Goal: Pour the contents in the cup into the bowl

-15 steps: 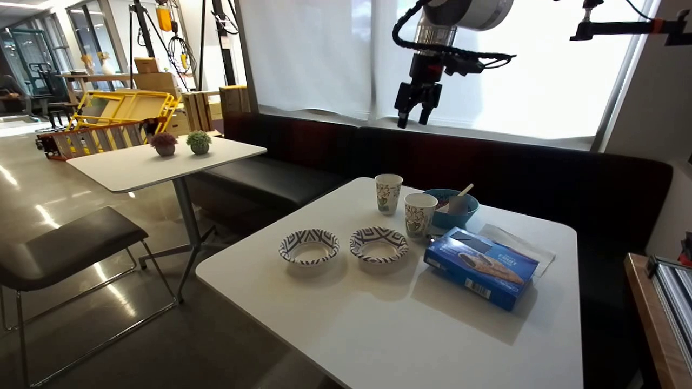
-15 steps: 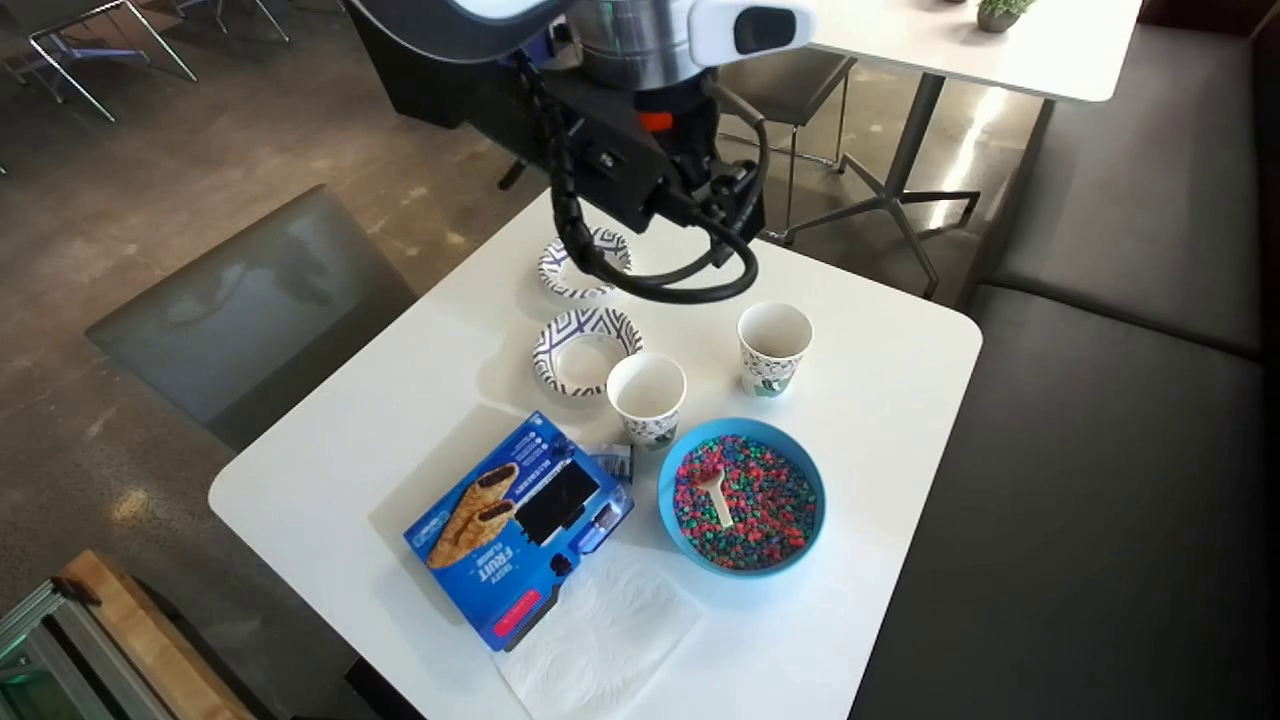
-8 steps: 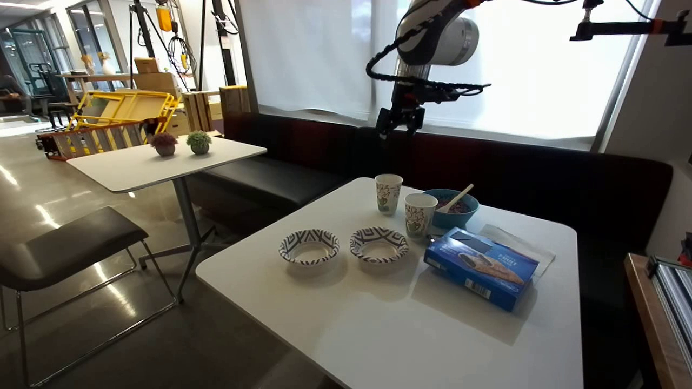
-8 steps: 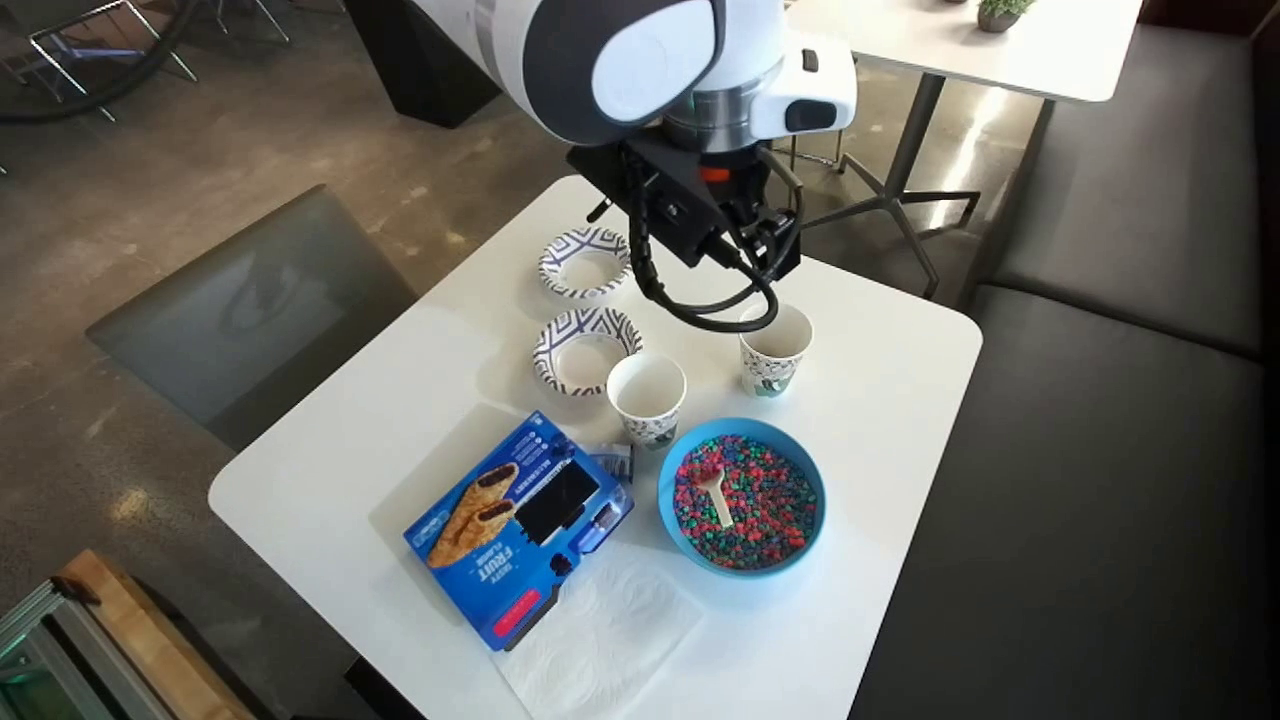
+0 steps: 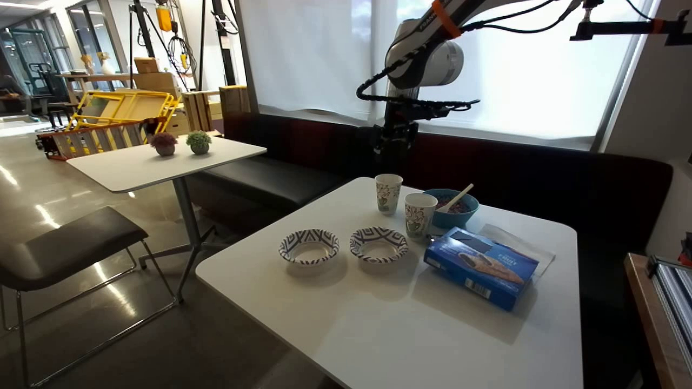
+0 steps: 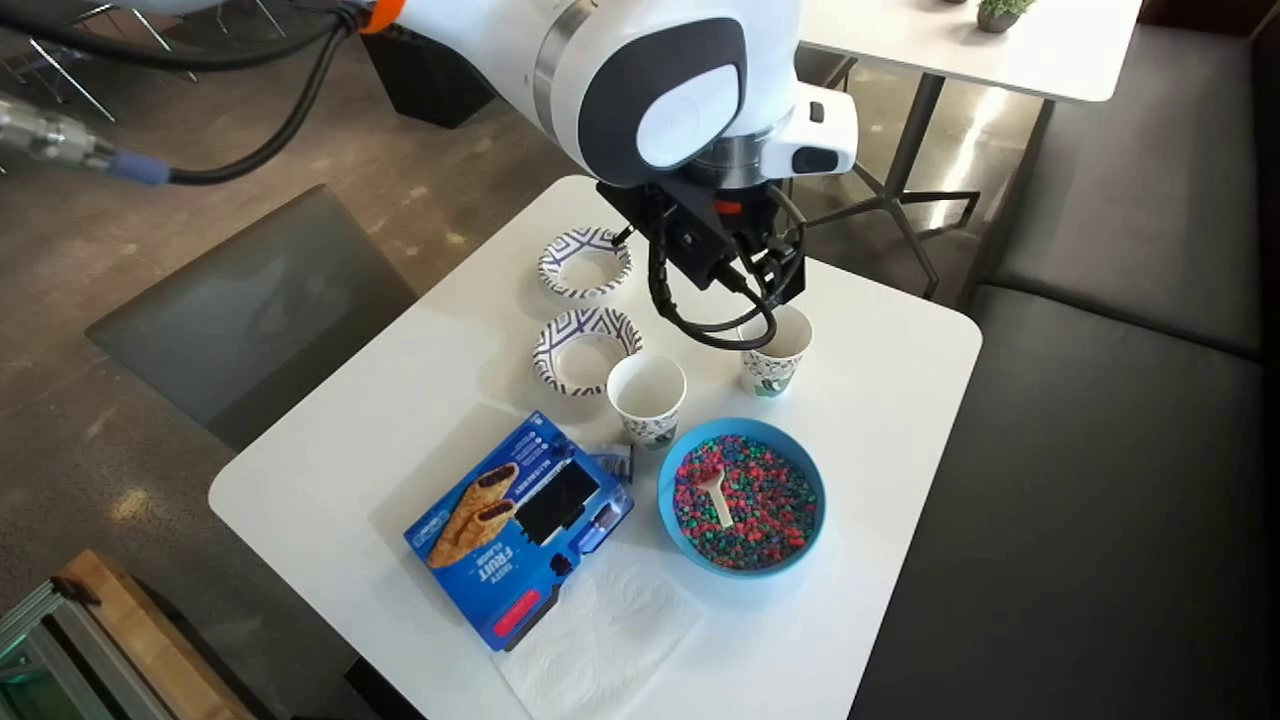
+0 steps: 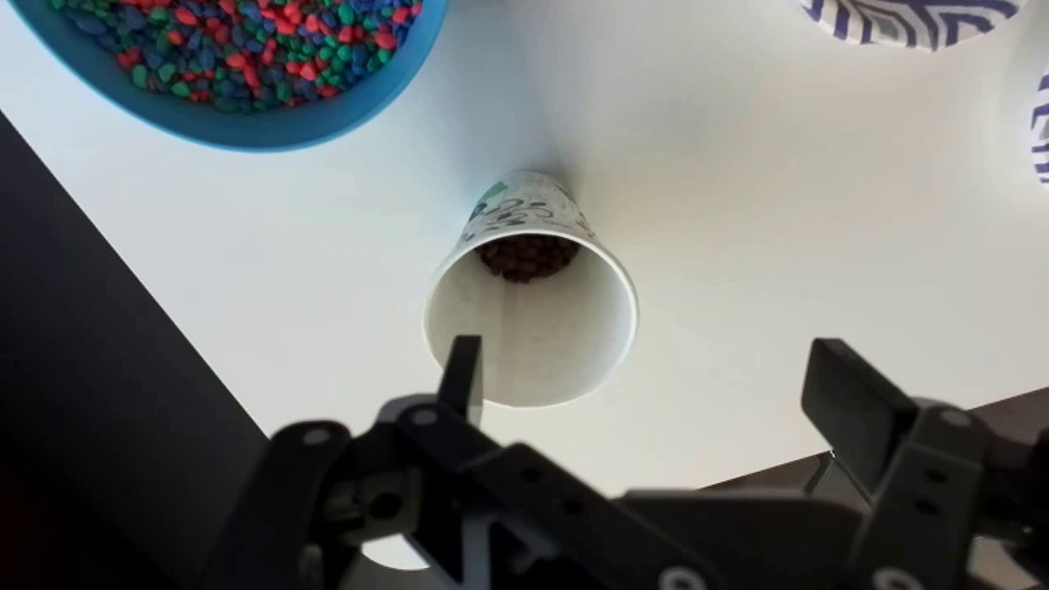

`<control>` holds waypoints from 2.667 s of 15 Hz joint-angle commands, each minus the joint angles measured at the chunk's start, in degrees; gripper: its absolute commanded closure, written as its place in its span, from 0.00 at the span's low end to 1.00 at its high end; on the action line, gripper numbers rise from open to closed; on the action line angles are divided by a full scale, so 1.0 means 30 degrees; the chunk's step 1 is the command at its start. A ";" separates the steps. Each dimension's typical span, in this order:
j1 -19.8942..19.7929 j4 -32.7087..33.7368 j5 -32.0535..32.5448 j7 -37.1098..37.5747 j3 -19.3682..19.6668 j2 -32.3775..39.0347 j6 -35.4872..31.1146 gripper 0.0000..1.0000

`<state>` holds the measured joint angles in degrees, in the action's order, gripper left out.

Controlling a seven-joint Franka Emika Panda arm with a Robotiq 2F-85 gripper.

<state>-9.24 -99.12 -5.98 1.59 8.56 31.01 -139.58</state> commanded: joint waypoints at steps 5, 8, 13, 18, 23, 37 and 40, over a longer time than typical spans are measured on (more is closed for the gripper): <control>-0.0213 0.0041 0.0171 0.0092 -0.0226 -0.0087 0.0040 0.00; -0.0435 0.1427 -0.0099 0.0102 -0.0402 0.1038 0.0794 0.00; -0.0533 0.3343 -0.0057 0.0057 -0.0708 0.2583 0.2665 0.00; -0.0638 0.5492 -0.0092 0.0245 -0.0760 0.4338 0.4258 0.00; -0.0769 0.7395 -0.0045 0.0357 -0.0749 0.5919 0.5119 0.00; -0.1062 1.0675 -0.0034 0.0759 -0.0765 0.8237 0.7212 0.42; -0.0997 1.0797 -0.0005 0.0899 -0.0761 0.8226 0.7394 0.52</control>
<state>-11.81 -69.47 -6.08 3.10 6.96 54.19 -119.48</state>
